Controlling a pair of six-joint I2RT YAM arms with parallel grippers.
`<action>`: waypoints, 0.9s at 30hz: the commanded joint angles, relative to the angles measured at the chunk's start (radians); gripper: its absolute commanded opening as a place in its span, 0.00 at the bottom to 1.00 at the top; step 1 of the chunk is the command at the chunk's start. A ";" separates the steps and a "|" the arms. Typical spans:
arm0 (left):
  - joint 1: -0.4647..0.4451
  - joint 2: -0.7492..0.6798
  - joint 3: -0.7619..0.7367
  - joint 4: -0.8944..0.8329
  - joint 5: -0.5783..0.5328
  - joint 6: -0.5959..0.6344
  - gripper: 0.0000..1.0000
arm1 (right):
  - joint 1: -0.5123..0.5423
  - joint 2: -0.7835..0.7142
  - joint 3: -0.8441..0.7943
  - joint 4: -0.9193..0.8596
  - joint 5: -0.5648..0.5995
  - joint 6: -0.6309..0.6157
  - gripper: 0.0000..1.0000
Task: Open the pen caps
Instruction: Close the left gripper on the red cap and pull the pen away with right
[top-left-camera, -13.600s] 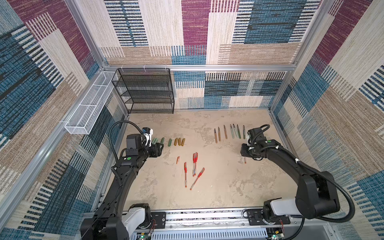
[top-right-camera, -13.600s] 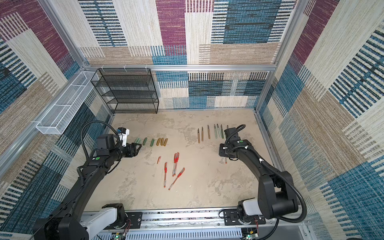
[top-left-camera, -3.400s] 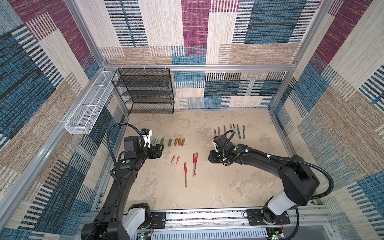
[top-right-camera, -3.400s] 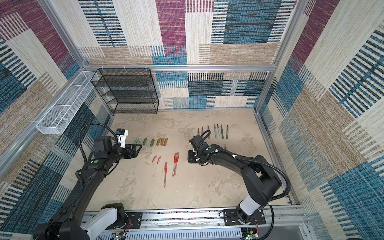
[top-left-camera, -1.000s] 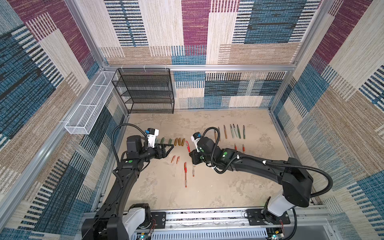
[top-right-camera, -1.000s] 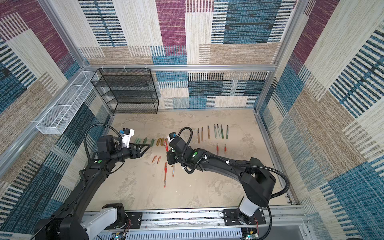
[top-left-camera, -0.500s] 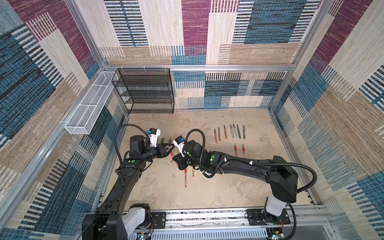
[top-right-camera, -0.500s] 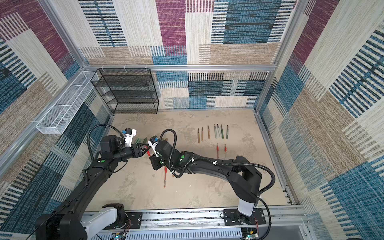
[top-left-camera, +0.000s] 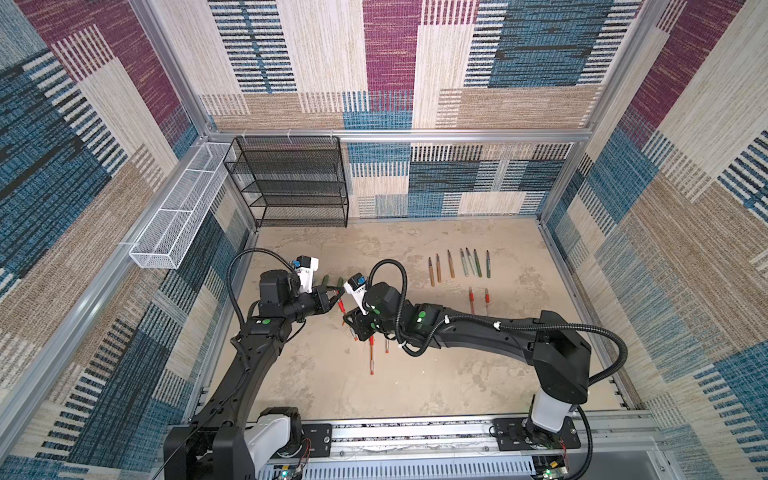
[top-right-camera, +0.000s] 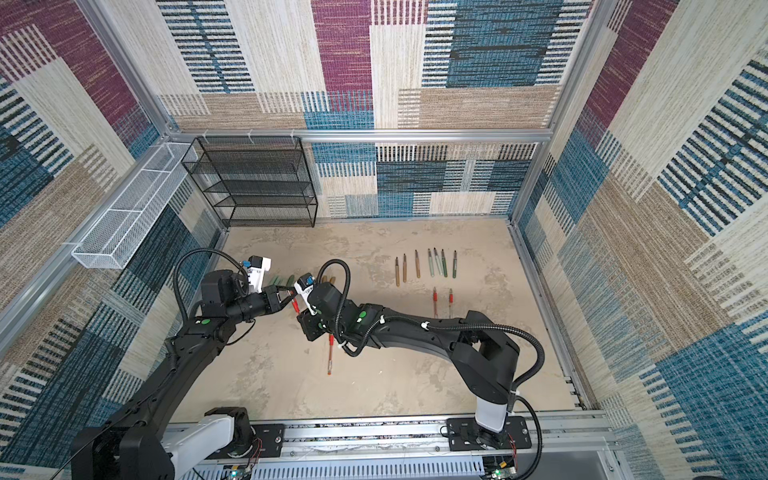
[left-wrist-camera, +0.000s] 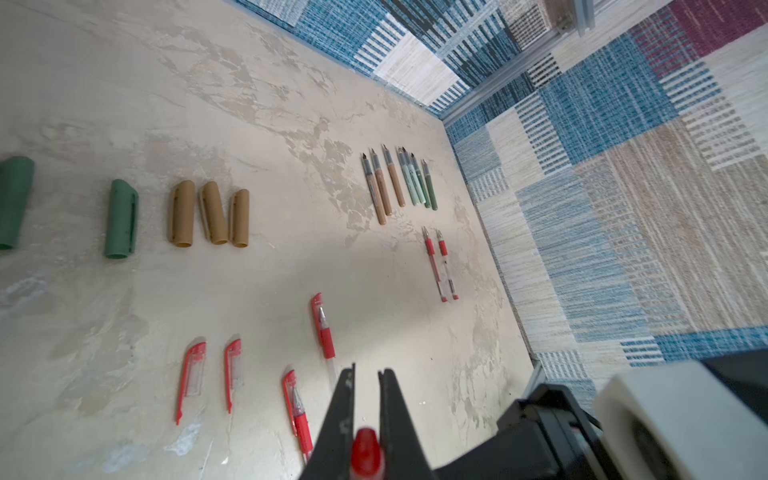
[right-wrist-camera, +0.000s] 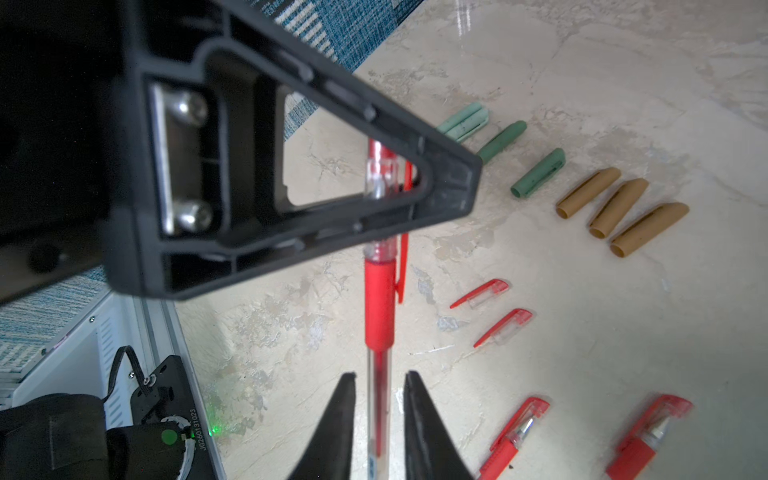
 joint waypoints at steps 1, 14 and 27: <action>0.001 -0.006 0.006 0.018 0.012 -0.002 0.00 | 0.002 0.025 0.030 0.001 -0.004 -0.025 0.30; 0.006 -0.005 0.017 -0.006 -0.018 0.023 0.00 | -0.002 0.077 0.022 -0.021 -0.048 -0.029 0.00; 0.032 0.011 0.028 -0.007 -0.041 0.028 0.00 | 0.009 -0.012 -0.269 0.072 -0.069 0.066 0.00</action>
